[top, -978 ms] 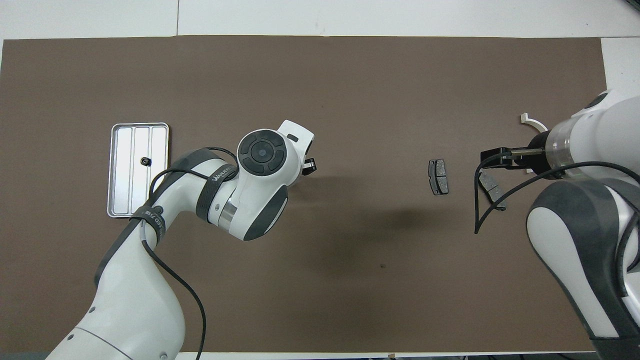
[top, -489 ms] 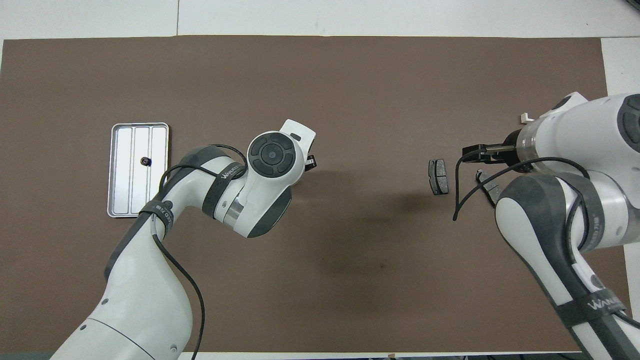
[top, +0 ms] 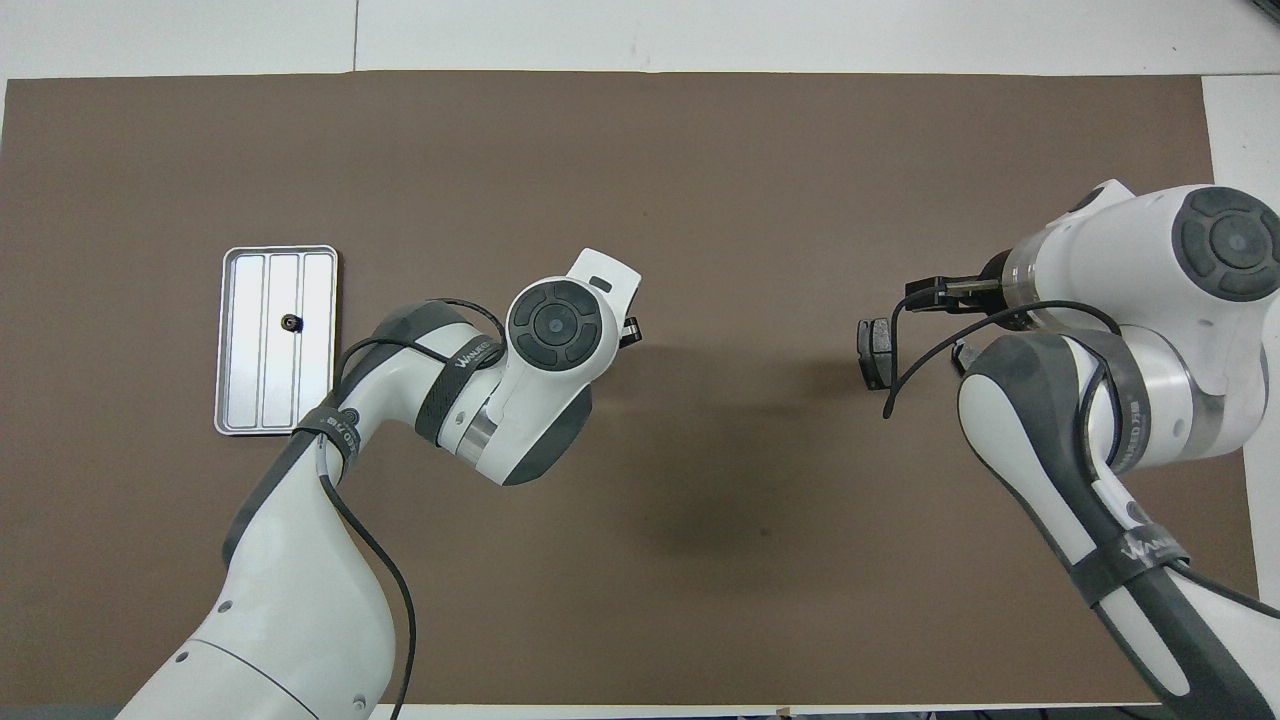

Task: Place bearing gear from tray to pile
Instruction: 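Carry the bearing to mid-table with the left gripper while the right gripper approaches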

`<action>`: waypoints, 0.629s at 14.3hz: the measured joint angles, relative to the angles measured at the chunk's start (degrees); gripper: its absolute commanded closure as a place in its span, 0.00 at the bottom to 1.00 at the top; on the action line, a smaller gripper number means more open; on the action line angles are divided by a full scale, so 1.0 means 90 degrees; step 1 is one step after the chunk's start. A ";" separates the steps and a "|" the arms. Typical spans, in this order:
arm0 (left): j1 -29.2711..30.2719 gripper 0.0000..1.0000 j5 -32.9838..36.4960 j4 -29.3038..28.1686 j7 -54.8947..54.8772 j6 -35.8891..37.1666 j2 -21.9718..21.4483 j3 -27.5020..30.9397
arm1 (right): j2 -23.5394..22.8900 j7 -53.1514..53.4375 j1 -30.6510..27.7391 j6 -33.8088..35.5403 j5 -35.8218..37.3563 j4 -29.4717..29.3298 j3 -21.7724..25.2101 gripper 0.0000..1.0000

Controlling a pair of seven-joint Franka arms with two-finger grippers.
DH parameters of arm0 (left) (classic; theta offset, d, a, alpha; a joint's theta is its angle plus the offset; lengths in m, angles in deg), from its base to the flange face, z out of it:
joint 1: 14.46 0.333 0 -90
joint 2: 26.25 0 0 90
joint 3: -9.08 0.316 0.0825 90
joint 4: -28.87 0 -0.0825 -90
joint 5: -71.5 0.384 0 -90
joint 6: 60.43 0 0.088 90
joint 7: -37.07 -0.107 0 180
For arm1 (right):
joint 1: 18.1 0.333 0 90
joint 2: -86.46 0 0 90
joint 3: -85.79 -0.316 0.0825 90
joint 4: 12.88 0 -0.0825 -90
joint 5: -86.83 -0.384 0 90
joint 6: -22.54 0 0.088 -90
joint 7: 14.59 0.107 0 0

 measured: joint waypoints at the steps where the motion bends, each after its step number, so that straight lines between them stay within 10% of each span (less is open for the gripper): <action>1: 0.0000 0.46 0.0000 -0.0021 0.0002 -0.0016 0.0000 0.0001 | -0.0032 0.0004 0.0000 -0.0004 0.0000 0.0000 0.0001 0.00; 9: 0.0049 0.25 0.0347 -0.0021 0.0004 -0.0043 -0.0001 0.0098 | -0.0103 0.0009 0.0027 -0.0213 0.0000 0.0000 0.0003 0.00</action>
